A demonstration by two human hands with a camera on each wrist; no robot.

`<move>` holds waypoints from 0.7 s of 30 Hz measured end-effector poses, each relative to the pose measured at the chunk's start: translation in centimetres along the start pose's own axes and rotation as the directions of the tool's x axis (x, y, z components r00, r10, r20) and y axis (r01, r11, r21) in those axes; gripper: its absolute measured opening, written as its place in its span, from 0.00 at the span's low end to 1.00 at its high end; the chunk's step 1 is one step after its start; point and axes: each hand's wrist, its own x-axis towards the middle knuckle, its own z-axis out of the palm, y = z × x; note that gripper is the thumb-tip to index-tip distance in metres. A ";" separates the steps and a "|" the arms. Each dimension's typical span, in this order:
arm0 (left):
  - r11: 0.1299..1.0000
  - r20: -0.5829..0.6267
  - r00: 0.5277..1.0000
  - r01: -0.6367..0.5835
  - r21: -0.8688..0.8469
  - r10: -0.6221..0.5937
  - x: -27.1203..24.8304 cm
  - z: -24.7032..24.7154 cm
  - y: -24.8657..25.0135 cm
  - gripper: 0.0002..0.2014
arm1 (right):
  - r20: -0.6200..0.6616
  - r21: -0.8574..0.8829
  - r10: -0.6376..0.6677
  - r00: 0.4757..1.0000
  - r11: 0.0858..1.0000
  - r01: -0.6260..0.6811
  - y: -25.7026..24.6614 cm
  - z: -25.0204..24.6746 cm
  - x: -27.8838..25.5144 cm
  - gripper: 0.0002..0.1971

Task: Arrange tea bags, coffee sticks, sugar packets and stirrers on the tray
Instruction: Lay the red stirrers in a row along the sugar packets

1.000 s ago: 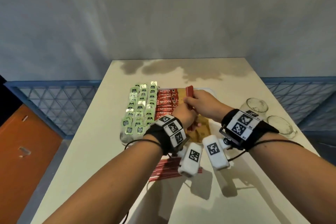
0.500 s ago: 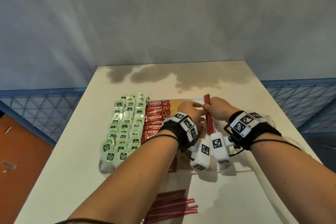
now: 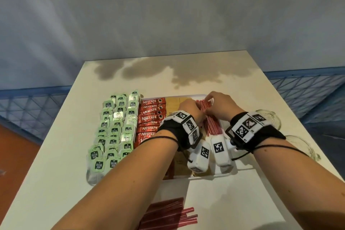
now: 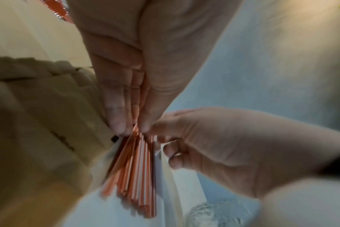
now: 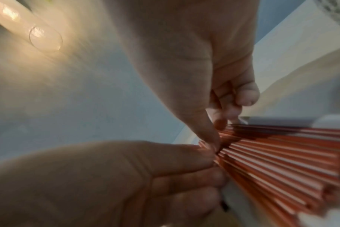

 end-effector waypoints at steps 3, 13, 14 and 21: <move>0.994 -0.039 0.997 -0.056 0.098 0.060 -0.1 -0.4 0.0 0.12 | -0.047 0.049 -0.002 0.999 0.999 0.004 0.6 0.2 -0.6 0.19; 0.864 0.120 0.972 -0.235 0.446 0.203 -2.3 -1.2 -0.6 0.24 | 0.010 -0.063 0.049 0.999 0.997 -0.049 1.1 0.8 -1.9 0.14; 0.859 0.123 0.973 -0.229 0.458 0.194 -2.4 -1.4 -0.9 0.25 | 0.011 -0.054 0.033 0.999 0.998 -0.032 0.9 0.9 -2.1 0.13; 0.840 0.117 0.982 -0.187 0.509 0.148 -3.6 -2.8 -2.5 0.28 | 0.134 0.192 -0.097 0.986 0.979 0.070 0.1 1.2 -3.7 0.26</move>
